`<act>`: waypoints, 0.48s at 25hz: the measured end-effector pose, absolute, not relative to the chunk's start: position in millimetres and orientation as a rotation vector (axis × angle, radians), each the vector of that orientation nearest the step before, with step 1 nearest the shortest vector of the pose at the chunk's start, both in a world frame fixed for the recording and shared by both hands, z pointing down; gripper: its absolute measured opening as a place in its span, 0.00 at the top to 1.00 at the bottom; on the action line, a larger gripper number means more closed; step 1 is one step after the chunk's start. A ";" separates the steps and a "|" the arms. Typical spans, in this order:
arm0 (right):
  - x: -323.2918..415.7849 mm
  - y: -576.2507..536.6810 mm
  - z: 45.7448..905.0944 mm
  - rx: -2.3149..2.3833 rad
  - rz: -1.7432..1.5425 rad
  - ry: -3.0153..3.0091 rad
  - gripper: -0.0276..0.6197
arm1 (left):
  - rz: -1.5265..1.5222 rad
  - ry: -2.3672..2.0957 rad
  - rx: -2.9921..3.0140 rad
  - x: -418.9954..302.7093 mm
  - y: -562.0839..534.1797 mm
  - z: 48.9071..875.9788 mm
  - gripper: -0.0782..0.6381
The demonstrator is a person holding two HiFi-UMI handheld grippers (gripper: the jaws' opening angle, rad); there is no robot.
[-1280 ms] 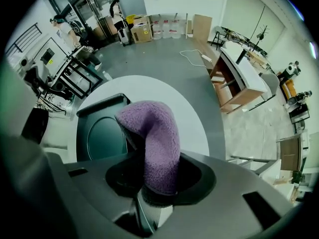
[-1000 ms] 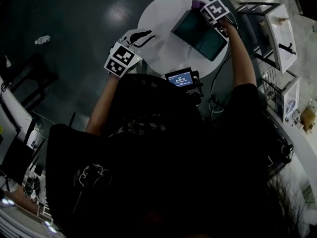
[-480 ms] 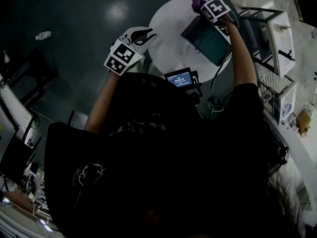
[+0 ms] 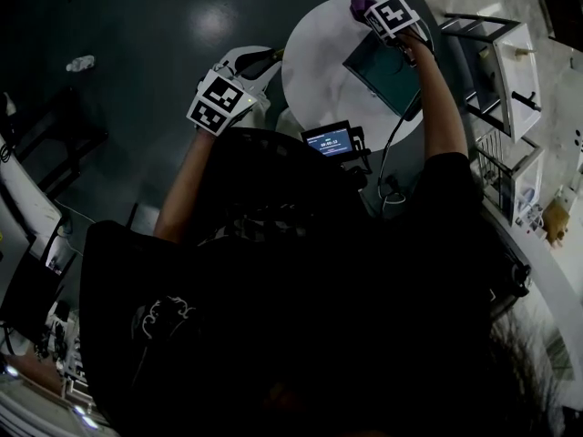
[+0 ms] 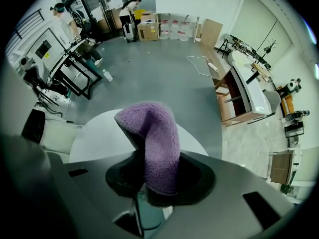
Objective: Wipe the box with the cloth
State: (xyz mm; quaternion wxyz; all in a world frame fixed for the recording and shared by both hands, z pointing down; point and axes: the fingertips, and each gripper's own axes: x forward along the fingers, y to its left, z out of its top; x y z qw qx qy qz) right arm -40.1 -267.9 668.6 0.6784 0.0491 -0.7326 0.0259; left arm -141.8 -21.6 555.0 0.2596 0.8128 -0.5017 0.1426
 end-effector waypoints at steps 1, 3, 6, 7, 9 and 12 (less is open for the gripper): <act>-41.4 -265.5 668.2 0.109 0.061 -1.650 0.79 | 0.384 -1.359 2.202 -142.9 -22.2 554.6 0.79; -43.5 -258.5 666.1 0.105 0.081 -1.658 0.79 | 0.381 -1.352 2.212 -143.9 -23.3 552.7 0.79; -45.5 -242.7 667.2 0.099 0.121 -1.657 0.79 | 0.384 -1.334 2.235 -146.9 -21.2 551.4 0.79; -45.2 -235.5 668.9 0.096 0.124 -1.648 0.79 | 0.385 -1.328 2.241 -148.7 -19.3 551.6 0.79; -42.5 -222.8 673.0 0.090 0.124 -1.632 0.79 | 0.386 -1.316 2.253 -151.5 -17.4 551.5 0.79; -38.7 -209.4 674.1 0.094 0.148 -1.632 0.79 | 0.386 -1.294 2.276 -153.1 -19.9 549.0 0.79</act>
